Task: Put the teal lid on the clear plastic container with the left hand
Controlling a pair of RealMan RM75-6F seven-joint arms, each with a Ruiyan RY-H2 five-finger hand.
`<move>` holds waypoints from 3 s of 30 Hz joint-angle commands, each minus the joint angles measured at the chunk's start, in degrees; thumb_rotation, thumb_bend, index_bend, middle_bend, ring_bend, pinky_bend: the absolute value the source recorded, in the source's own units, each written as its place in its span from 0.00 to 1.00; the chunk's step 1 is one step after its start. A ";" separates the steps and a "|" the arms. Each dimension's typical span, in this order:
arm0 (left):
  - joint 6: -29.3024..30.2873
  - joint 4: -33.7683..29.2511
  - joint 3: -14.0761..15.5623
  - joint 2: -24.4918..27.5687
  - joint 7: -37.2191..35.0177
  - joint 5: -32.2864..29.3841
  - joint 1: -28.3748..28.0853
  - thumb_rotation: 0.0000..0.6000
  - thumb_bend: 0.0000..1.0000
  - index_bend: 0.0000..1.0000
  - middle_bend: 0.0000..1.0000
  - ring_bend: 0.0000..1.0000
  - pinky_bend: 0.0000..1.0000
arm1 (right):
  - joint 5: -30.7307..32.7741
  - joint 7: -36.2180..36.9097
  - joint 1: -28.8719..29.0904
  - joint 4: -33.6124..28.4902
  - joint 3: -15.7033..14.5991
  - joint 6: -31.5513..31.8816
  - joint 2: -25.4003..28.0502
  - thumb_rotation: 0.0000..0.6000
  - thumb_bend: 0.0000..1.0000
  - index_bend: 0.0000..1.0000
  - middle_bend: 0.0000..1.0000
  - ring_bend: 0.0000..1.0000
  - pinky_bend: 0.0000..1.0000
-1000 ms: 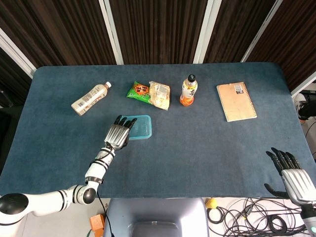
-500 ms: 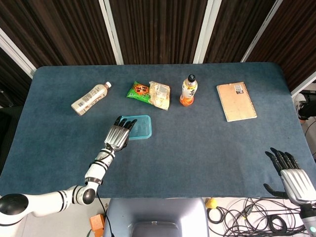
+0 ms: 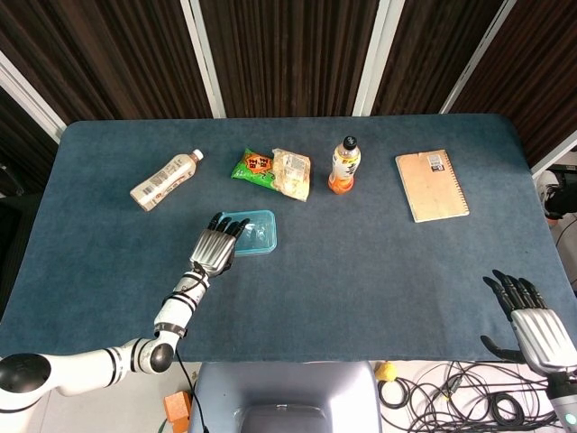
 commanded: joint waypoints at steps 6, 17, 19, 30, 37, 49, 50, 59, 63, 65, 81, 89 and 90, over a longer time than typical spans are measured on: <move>-1.74 -0.44 0.58 0.50 0.45 -2.00 -0.12 1.00 0.78 0.00 0.31 0.10 0.00 | 0.04 -0.33 0.04 -0.08 0.01 -0.06 -0.12 1.00 0.18 0.00 0.00 0.00 0.02; 4.67 -1.91 -0.81 0.85 -4.35 6.06 0.99 1.00 0.76 0.00 0.20 0.06 0.00 | -0.09 -0.27 0.04 -0.21 -0.03 0.01 0.00 1.00 0.18 0.00 0.00 0.00 0.02; 6.24 -1.93 -1.01 0.97 -5.15 7.98 1.31 1.00 0.75 0.00 0.15 0.03 0.00 | -0.19 -0.25 0.03 -0.22 -0.09 0.03 0.03 1.00 0.18 0.00 0.00 0.00 0.02; 8.51 -2.49 -1.59 1.71 -5.29 9.73 2.75 1.00 0.75 0.00 0.13 0.02 0.00 | -0.85 0.15 -0.23 -0.31 -0.31 0.63 0.29 1.00 0.18 0.00 0.00 0.00 0.02; 5.60 -0.67 -1.24 0.68 -2.41 6.06 2.51 1.00 0.76 0.00 0.17 0.02 0.00 | -0.84 0.40 -0.23 -0.25 -0.29 0.67 0.36 1.00 0.18 0.00 0.00 0.00 0.02; 4.27 0.57 -0.97 -0.34 -1.22 5.42 2.32 1.00 0.76 0.00 0.23 0.04 0.00 | -0.63 0.43 -0.17 -0.20 -0.22 0.53 0.36 1.00 0.18 0.00 0.00 0.00 0.02; 4.20 0.58 -0.90 -0.36 -1.17 5.42 2.35 1.00 0.76 0.00 0.24 0.05 0.00 | -0.63 0.41 -0.16 -0.22 -0.22 0.52 0.35 1.00 0.18 0.00 0.00 0.00 0.02; 2.79 1.19 -0.45 -0.58 -0.30 4.22 2.41 1.00 0.77 0.00 0.34 0.11 0.00 | -0.52 -0.03 -0.10 -0.24 -0.22 0.32 0.16 1.00 0.18 0.00 0.00 0.00 0.02; 1.76 1.91 -0.15 -0.80 -0.02 3.22 2.48 1.00 0.77 0.00 0.36 0.11 0.00 | -0.42 -0.21 -0.07 -0.28 -0.21 0.21 0.12 1.00 0.18 0.00 0.00 0.00 0.02; 1.41 2.16 -0.02 -0.91 0.02 2.92 2.51 1.00 0.78 0.00 0.37 0.12 0.00 | -0.36 -0.30 -0.04 -0.30 -0.19 0.14 0.09 1.00 0.18 0.00 0.00 0.00 0.02; 17.61 -11.33 -1.35 7.20 -11.01 20.67 7.65 1.00 0.58 0.00 0.02 0.00 0.00 | -0.52 -0.67 -0.17 -0.41 -0.26 0.41 0.09 1.00 0.18 0.00 0.00 0.00 0.02; 33.71 -28.58 13.90 25.13 -26.44 40.42 24.00 1.00 0.46 0.00 0.02 0.00 0.00 | 0.21 -2.96 -1.07 -0.91 -0.33 1.31 -0.27 1.00 0.18 0.00 0.00 0.00 0.02; 35.43 -28.83 16.33 26.71 -28.25 42.40 26.10 1.00 0.45 0.00 0.02 0.00 0.00 | 0.57 -3.40 -1.13 -1.05 -0.27 1.24 -0.33 1.00 0.18 0.00 0.00 0.00 0.02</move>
